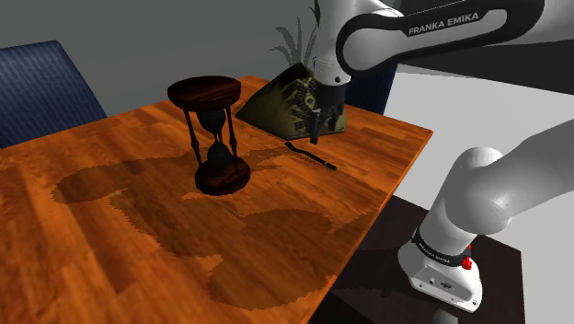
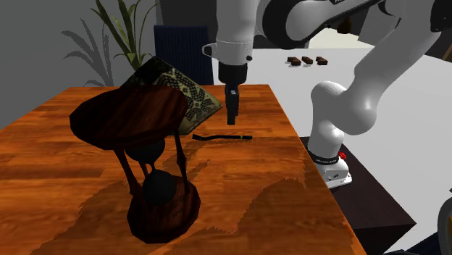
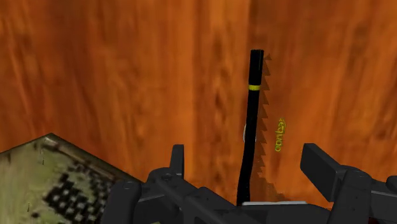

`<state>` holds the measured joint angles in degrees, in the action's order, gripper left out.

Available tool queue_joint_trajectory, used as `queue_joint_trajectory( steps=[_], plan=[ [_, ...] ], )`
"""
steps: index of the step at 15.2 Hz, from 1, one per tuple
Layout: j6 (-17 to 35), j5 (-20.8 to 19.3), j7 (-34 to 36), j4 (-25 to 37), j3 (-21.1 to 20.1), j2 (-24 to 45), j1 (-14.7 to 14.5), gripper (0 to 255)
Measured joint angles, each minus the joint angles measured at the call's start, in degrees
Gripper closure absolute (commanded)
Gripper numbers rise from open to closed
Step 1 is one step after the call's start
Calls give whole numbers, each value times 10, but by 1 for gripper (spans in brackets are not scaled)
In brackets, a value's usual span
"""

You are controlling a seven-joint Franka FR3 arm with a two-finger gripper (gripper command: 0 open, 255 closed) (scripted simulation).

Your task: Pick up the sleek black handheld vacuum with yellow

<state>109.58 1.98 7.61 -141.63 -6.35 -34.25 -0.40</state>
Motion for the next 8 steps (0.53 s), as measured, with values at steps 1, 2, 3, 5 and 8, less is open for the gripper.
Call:
queue_joint_trajectory(
  steps=[1, 2, 3, 5, 8],
  plan=[
    [15, 1, 14, 11, -10, 22, -1, 0],
    [30, 1, 23, 15, -17, 38, -1, 0],
    [41, 2, 29, 13, -21, 45, -2, 0],
    [59, 3, 33, 2, -24, 51, -3, 0],
    [85, 3, 36, -17, -27, 58, -3, 0]
  ],
)
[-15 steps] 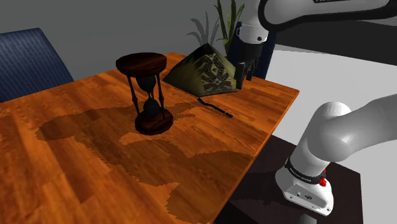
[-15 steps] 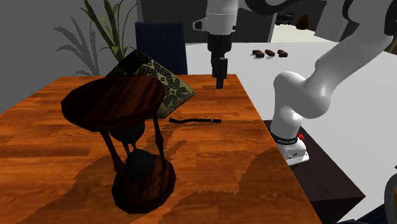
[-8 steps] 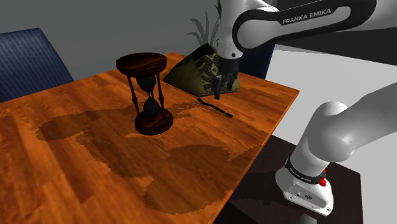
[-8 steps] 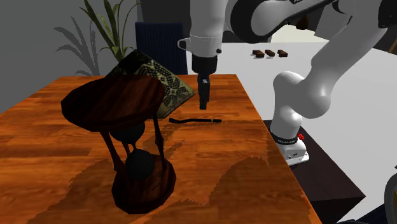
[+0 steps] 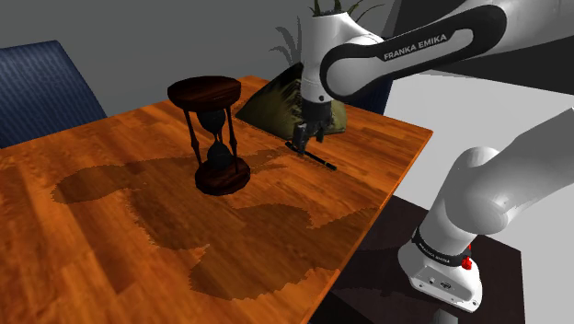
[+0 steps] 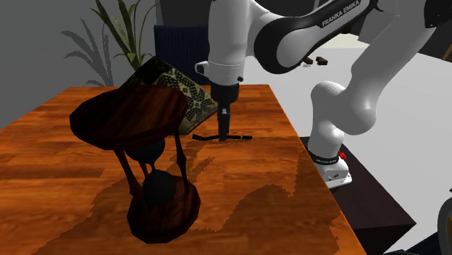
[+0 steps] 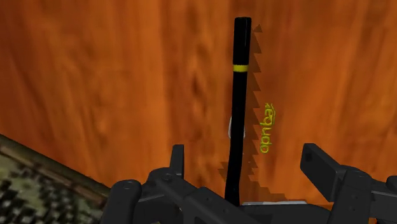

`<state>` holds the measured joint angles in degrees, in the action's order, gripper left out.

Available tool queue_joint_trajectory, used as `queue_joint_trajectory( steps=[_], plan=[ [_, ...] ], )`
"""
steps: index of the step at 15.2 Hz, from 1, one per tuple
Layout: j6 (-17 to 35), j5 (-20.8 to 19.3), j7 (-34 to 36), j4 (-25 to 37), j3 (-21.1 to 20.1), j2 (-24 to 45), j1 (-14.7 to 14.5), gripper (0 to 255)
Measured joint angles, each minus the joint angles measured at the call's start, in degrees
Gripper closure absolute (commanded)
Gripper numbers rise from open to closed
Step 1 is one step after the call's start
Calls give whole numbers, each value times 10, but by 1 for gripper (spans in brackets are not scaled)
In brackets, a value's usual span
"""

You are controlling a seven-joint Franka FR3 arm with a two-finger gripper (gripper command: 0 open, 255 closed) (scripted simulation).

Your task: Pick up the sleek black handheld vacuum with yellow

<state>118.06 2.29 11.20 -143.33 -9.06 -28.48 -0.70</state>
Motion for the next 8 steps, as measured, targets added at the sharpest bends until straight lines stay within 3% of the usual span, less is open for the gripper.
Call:
queue_joint_trajectory(
  steps=[2, 3, 8],
  plan=[
    [14, 0, 0, -10, -1, 5, 0, 0],
    [19, 0, 0, -13, -1, 6, 0, 255],
    [23, 0, 0, -15, -1, 8, 1, 255]
  ],
)
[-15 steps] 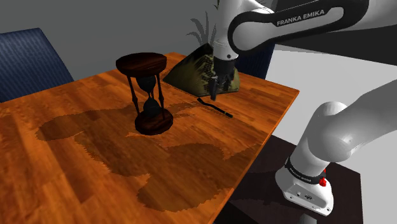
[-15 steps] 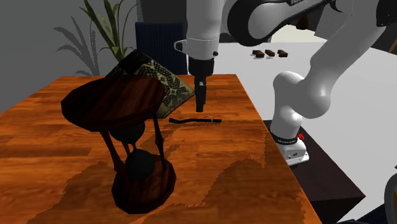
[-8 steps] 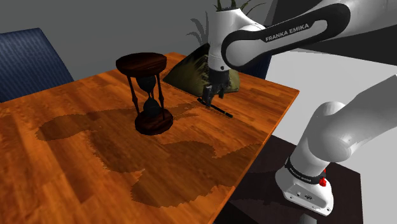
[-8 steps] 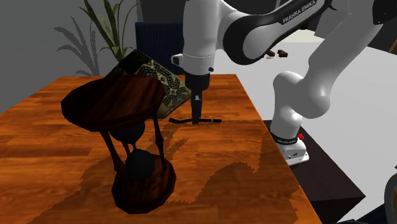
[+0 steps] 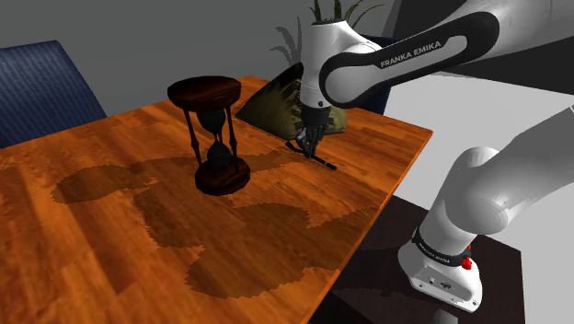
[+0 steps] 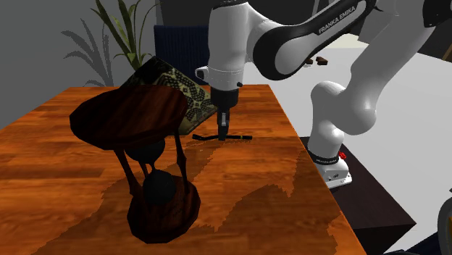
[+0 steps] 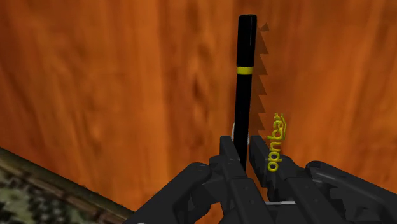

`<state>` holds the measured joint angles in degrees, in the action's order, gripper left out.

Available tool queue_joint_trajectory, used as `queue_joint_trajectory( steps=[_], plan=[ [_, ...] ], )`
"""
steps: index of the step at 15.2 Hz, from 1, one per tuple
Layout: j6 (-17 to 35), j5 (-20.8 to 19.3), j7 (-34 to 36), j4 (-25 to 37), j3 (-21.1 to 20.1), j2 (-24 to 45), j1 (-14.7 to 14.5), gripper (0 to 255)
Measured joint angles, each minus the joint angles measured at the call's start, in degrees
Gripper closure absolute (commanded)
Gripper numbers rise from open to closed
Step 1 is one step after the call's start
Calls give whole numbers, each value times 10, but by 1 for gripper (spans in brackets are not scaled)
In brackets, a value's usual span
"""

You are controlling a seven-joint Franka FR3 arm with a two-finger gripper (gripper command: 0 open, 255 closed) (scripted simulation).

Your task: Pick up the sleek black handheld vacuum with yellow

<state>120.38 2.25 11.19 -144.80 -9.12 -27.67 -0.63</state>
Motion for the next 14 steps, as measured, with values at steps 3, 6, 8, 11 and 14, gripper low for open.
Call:
queue_joint_trajectory(
  steps=[3, 6, 8, 11, 14],
  plan=[
    [0, 0, 0, 0, 0, 0, 0, 255],
    [-5, 0, 0, 2, 0, -3, 0, 255],
    [-18, 0, -1, 10, 1, -8, 0, 255],
    [-41, 0, -1, 30, 2, -12, 0, 255],
    [-65, 0, -2, 46, 4, -19, 0, 255]
  ],
)
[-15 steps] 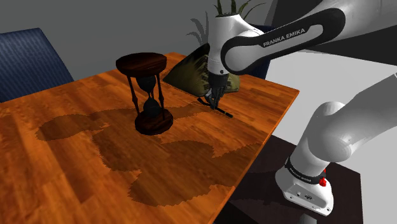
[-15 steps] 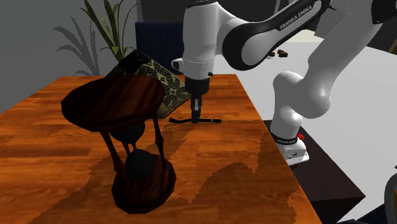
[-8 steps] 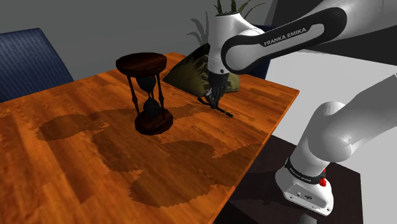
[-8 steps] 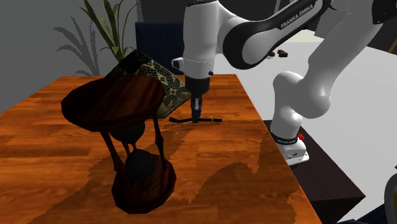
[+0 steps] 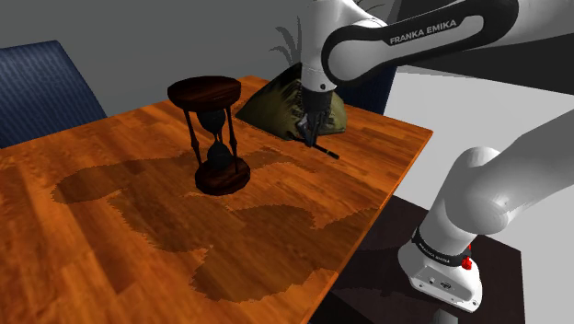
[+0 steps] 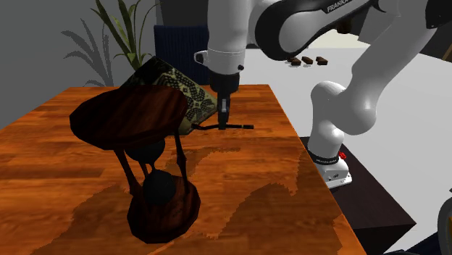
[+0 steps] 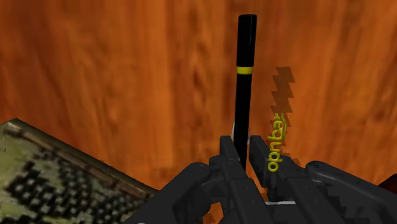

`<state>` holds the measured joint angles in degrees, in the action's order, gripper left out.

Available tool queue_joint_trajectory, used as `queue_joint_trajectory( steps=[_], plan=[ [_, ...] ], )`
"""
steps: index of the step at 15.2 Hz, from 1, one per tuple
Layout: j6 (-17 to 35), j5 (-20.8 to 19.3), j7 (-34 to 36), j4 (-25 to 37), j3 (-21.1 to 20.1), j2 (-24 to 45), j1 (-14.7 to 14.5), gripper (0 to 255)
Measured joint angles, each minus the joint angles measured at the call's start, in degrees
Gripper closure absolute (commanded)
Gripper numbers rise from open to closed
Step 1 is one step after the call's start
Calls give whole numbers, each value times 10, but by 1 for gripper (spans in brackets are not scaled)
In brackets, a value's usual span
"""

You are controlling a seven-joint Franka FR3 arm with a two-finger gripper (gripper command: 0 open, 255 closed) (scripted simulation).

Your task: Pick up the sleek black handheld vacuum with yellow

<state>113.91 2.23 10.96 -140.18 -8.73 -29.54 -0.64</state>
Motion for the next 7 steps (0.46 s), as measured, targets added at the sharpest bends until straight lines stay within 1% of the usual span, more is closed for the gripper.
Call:
queue_joint_trajectory(
  steps=[7],
  plan=[
    [-54, -1, -2, 48, 3, -6, 1, 255]
  ],
)
